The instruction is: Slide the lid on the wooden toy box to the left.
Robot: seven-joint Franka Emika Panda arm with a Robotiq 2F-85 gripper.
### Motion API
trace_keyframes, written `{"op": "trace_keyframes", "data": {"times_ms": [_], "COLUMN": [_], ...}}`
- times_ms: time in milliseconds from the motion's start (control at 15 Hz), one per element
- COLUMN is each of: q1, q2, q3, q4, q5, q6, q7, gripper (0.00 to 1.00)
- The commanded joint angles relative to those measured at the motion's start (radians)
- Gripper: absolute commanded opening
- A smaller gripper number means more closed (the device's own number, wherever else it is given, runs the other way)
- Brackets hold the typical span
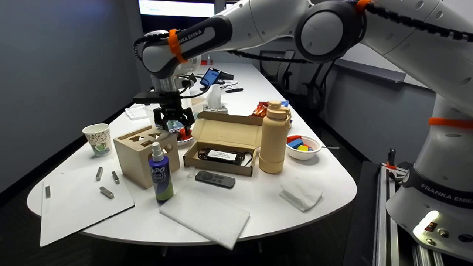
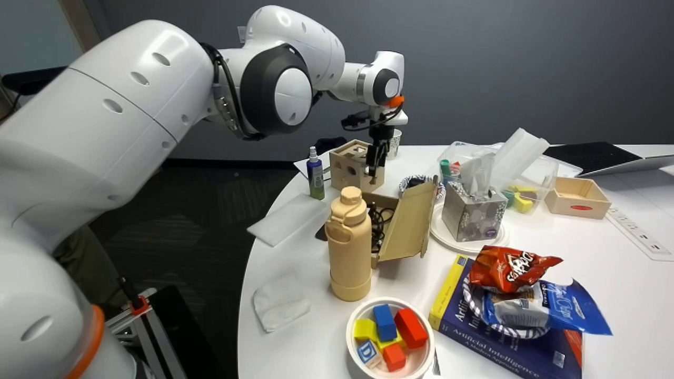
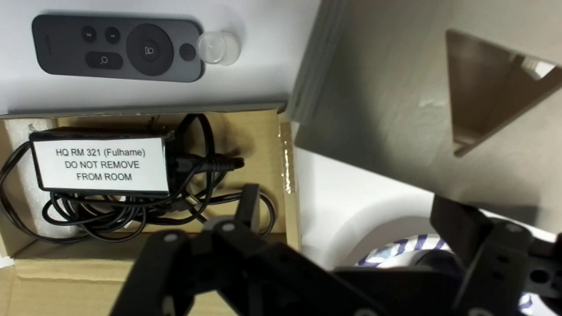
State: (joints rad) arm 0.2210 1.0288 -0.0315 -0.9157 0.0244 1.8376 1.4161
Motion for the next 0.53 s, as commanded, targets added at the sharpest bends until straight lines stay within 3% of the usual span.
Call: {"op": "trace_keyframes", "data": {"times_ms": [0,467], "q1": [0.011,0.018], "q2": [0.059,0.067], "q3": [-0.001,0.001], "q4": [0.116,0.133], "q5": [-0.016,-0.024], "q6": [-0.055,-0.069], "q7": [-0.018,-0.039], "gripper": [1.00,1.00]}}
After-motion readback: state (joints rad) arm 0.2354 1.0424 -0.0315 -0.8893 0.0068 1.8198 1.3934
